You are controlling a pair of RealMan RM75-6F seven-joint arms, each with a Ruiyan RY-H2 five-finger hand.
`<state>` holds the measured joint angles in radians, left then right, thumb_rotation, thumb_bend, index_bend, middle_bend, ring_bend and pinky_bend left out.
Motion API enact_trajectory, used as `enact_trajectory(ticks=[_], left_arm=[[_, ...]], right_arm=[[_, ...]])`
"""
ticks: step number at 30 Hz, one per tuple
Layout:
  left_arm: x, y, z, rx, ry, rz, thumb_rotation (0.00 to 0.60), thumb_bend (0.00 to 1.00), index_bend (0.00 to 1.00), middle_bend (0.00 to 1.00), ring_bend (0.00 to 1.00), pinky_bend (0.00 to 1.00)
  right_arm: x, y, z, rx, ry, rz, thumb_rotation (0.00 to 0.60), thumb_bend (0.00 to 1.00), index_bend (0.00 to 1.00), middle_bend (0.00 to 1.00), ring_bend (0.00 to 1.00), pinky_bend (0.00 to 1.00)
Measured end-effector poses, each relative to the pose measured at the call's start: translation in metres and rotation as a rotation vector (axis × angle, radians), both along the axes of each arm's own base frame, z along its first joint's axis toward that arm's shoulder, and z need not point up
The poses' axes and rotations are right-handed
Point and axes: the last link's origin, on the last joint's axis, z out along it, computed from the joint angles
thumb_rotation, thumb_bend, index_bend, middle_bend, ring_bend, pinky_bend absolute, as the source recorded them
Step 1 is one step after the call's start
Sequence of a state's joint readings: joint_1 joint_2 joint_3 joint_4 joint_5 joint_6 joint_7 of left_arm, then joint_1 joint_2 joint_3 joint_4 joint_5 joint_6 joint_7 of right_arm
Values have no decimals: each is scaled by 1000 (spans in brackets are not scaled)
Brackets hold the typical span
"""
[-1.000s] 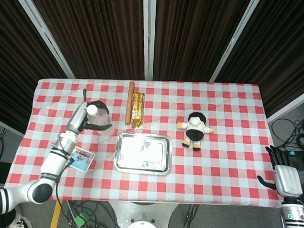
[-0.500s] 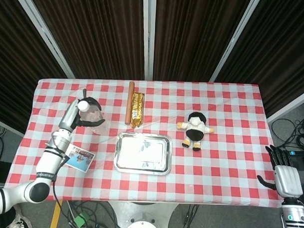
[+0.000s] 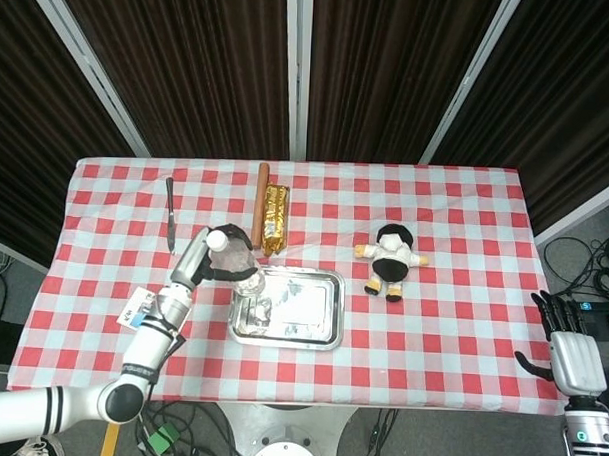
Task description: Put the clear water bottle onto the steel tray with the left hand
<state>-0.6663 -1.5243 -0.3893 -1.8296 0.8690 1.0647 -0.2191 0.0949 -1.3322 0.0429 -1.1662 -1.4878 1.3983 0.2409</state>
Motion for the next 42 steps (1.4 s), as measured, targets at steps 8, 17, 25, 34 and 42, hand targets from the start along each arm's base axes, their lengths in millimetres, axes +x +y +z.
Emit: enact_trajectory(ticks=[8, 17, 25, 34, 42], left_arm=[[9, -17, -44, 14, 39, -36, 600, 207, 570, 636, 444, 441], [6, -22, -64, 62, 100, -94, 600, 206, 570, 636, 444, 439], [2, -29, -86, 27, 122, -104, 600, 206, 570, 636, 444, 437], [3, -31, -94, 19, 118, -116, 600, 198, 542, 599, 433, 424], [5, -34, -90, 7, 78, -150, 600, 42, 287, 376, 290, 317]], right_arm=[[0, -1, 2, -3, -10, -5, 600, 124, 67, 43, 0, 0], [-4, -1, 2, 4, -21, -23, 600, 124, 67, 43, 0, 0], [-7, 0, 3, 3, -29, -27, 600, 125, 67, 43, 0, 0], [-7, -2, 4, 0, -31, -31, 600, 124, 67, 43, 0, 0], [-11, 2, 4, 3, -27, -33, 600, 124, 67, 43, 0, 0]])
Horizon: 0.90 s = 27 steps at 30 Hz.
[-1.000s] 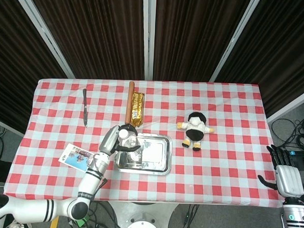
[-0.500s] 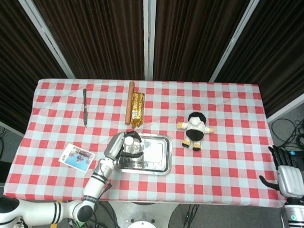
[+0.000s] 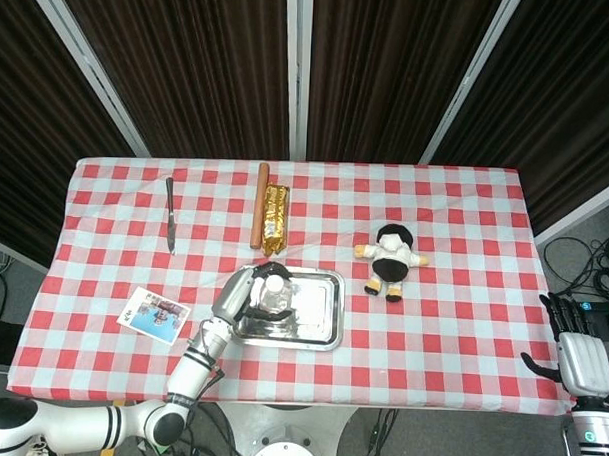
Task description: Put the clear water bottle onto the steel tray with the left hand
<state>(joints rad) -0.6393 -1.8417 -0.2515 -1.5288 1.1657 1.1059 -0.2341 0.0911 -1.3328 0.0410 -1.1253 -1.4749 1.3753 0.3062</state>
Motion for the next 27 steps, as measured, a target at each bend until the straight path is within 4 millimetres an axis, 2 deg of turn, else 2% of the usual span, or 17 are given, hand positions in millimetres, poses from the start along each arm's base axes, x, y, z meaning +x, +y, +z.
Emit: enact_trajectory(ticks=[8, 14, 17, 21, 24, 27], left_arm=[[12, 2, 13, -8, -54, -18, 600, 0, 234, 317, 221, 252], [29, 6, 38, 26, -82, -47, 600, 0, 225, 302, 206, 240], [41, 7, 56, 45, -106, -66, 600, 0, 224, 302, 205, 239], [56, 10, 91, 94, -123, -83, 600, 0, 224, 302, 205, 239], [54, 19, 119, 172, -85, -73, 600, 6, 224, 302, 205, 239], [42, 30, 148, 267, -33, -44, 600, 75, 225, 302, 205, 240]], right_arm=[[3, -1, 0, -5, -6, 7, 600, 124, 67, 42, 0, 0], [7, -3, 0, -3, -8, 11, 600, 125, 67, 42, 0, 0], [9, -4, 1, -9, -16, 11, 600, 124, 68, 43, 0, 0], [11, -5, 2, -18, -20, 16, 600, 124, 67, 43, 0, 0], [13, -5, 2, -18, -20, 24, 600, 123, 67, 43, 0, 0], [13, -4, 2, -19, -19, 27, 600, 122, 67, 44, 0, 0]])
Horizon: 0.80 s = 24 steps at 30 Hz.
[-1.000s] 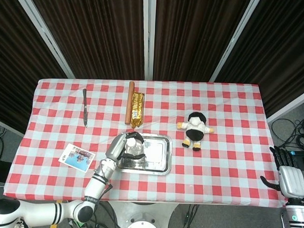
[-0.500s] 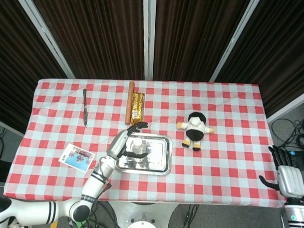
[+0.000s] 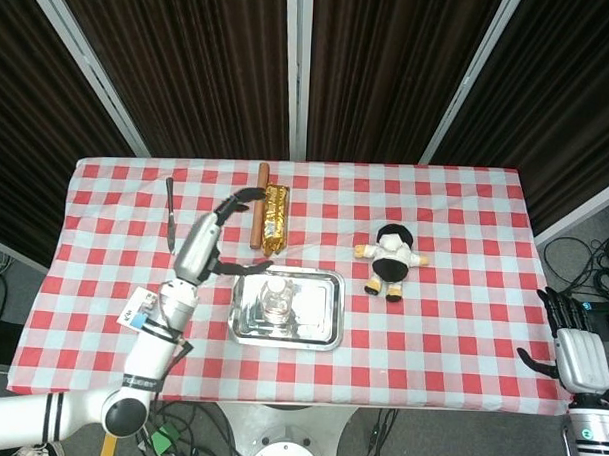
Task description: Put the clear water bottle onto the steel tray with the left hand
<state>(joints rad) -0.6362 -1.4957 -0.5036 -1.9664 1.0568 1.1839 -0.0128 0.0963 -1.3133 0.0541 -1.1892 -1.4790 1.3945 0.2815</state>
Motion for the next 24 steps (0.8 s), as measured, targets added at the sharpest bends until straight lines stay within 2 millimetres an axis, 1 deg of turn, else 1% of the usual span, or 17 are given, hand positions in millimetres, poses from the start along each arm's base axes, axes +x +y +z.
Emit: enact_trajectory(ticks=[2, 4, 6, 8, 9, 11, 12, 14, 15, 18, 21, 24], left_arm=[[-12, 4, 16, 61, 47, 24, 600, 147, 238, 302, 205, 253], [-30, 5, 35, 141, 143, 48, 600, 208, 255, 302, 205, 275], [-53, 3, 52, 224, 279, 67, 600, 234, 267, 302, 205, 281], [-73, -2, 62, 282, 421, 76, 600, 235, 280, 302, 205, 271], [-87, -7, 66, 304, 515, 82, 600, 233, 285, 302, 205, 261], [-110, -17, 66, 311, 631, 96, 600, 225, 292, 302, 205, 247], [-126, -26, 65, 304, 696, 106, 600, 224, 298, 302, 205, 243], [-152, -41, 61, 284, 791, 129, 600, 238, 309, 302, 205, 240], [-168, -51, 59, 268, 855, 148, 600, 250, 314, 302, 205, 239], [-204, -77, 52, 232, 984, 207, 600, 260, 316, 302, 205, 237], [-228, -101, 49, 206, 1046, 248, 600, 255, 316, 302, 205, 234], [-238, -112, 52, 227, 1084, 251, 600, 235, 316, 302, 205, 233]], right_arm=[[0, 0, -1, 0, 2, 3, 600, 123, 67, 48, 0, 0], [-1, 0, -1, 1, 3, 2, 600, 129, 67, 51, 0, 0], [-2, 0, -2, 0, 6, 1, 600, 134, 68, 51, 0, 0], [-2, 0, -1, -3, 7, 1, 600, 134, 67, 51, 0, 0], [-2, 0, -1, -5, 7, 3, 600, 134, 67, 51, 0, 0], [-2, 0, -1, -7, 9, 4, 600, 134, 68, 51, 0, 0], [-2, 0, -1, -8, 10, 5, 600, 134, 68, 51, 0, 0], [-2, 0, -1, -11, 9, 7, 600, 141, 68, 51, 0, 0], [-2, 0, -1, -13, 9, 7, 600, 144, 68, 51, 0, 0], [-2, 1, -1, -16, 10, 7, 600, 148, 67, 51, 0, 0], [-2, 1, -1, -16, 10, 12, 600, 148, 68, 51, 0, 0], [-2, 1, 0, -18, 9, 13, 600, 148, 67, 51, 0, 0]])
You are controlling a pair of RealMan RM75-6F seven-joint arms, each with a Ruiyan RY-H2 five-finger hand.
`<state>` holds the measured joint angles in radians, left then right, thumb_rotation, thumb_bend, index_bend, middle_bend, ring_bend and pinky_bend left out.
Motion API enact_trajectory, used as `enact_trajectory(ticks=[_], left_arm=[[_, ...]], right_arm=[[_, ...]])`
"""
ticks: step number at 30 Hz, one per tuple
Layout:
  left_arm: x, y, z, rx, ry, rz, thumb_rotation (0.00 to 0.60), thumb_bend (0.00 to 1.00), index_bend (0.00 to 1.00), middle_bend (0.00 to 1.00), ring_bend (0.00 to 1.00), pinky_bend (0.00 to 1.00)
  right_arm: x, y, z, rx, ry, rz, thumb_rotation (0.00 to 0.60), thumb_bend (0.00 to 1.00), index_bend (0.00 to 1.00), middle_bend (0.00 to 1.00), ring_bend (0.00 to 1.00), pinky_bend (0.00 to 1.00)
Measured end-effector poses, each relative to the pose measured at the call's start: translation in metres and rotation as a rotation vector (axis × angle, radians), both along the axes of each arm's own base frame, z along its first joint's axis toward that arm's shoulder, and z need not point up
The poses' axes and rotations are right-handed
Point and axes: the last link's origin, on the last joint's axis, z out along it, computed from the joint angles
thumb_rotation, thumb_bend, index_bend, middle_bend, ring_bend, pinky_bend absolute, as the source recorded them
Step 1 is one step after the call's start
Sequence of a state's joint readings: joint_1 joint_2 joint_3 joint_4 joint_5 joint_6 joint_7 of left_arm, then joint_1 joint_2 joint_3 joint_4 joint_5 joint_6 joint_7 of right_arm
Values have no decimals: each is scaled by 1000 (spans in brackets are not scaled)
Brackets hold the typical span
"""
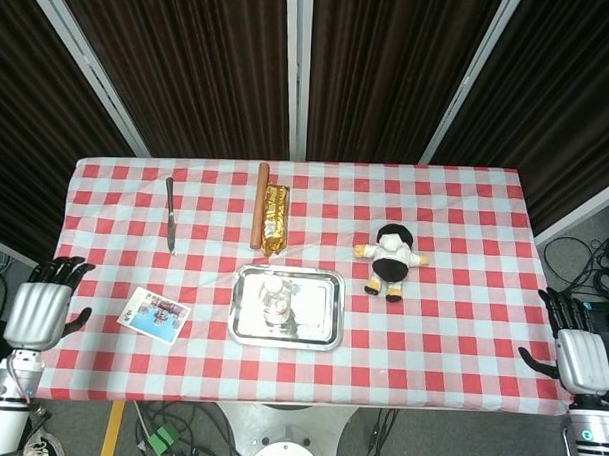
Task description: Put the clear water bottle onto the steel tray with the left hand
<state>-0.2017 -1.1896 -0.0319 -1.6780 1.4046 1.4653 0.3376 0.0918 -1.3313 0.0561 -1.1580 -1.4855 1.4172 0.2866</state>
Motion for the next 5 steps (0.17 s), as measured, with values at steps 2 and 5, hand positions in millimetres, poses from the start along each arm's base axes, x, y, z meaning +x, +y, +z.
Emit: enact_trajectory(ticks=[2, 5], left_arm=[[-5, -6, 2, 8, 11, 3, 600, 223, 316, 302, 205, 232], [-10, -12, 3, 11, -4, 19, 600, 218, 316, 302, 205, 232]], right_arm=[[1, 0, 1, -3, 0, 3, 600, 148, 67, 51, 0, 0], [0, 0, 0, -1, 2, 0, 600, 148, 67, 51, 0, 0]])
